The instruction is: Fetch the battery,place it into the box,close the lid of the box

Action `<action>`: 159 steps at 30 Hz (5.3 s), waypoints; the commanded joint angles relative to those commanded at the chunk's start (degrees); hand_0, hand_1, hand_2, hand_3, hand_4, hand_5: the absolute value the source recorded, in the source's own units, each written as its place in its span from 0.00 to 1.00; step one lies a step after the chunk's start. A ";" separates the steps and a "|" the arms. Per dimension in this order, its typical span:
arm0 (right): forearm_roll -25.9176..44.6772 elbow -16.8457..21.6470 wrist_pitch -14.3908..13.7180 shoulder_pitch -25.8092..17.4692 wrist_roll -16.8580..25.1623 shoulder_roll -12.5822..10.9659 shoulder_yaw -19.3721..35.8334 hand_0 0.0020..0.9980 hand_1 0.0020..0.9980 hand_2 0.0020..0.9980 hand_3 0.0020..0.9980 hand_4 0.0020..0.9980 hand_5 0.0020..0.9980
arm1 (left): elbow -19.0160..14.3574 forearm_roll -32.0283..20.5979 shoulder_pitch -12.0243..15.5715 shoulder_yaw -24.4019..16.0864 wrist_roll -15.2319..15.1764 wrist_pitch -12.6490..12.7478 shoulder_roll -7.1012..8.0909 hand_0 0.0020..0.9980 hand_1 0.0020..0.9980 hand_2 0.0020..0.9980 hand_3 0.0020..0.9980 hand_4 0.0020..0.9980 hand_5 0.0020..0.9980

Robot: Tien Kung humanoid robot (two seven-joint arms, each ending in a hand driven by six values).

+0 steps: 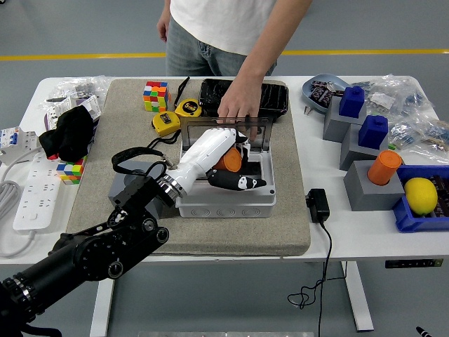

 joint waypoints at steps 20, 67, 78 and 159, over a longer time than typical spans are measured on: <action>0.41 0.00 0.13 -0.11 -0.05 -0.06 -0.28 1.00 0.98 0.91 0.86 1.00 1.00 | -0.10 1.15 0.14 -0.96 0.51 -2.69 0.13 0.75 0.65 0.56 0.56 1.00 0.81; 1.44 0.00 0.20 -0.18 0.02 -0.05 -1.33 1.00 0.98 0.91 0.86 1.00 1.00 | -20.62 9.87 -1.26 -12.26 7.70 -10.17 4.50 0.88 0.82 0.69 0.62 1.00 0.88; 1.23 0.00 0.16 0.00 -0.01 -0.06 -0.98 0.99 0.97 0.91 0.86 1.00 1.00 | -19.64 24.89 -1.41 -12.68 17.97 -17.94 4.48 1.00 1.00 1.00 1.00 1.00 1.00; 0.35 0.00 -0.11 -0.19 -0.03 0.00 -0.03 0.99 0.97 0.91 0.86 1.00 1.00 | -17.24 27.16 3.84 -2.25 17.87 -16.11 7.13 1.00 1.00 0.91 0.71 1.00 1.00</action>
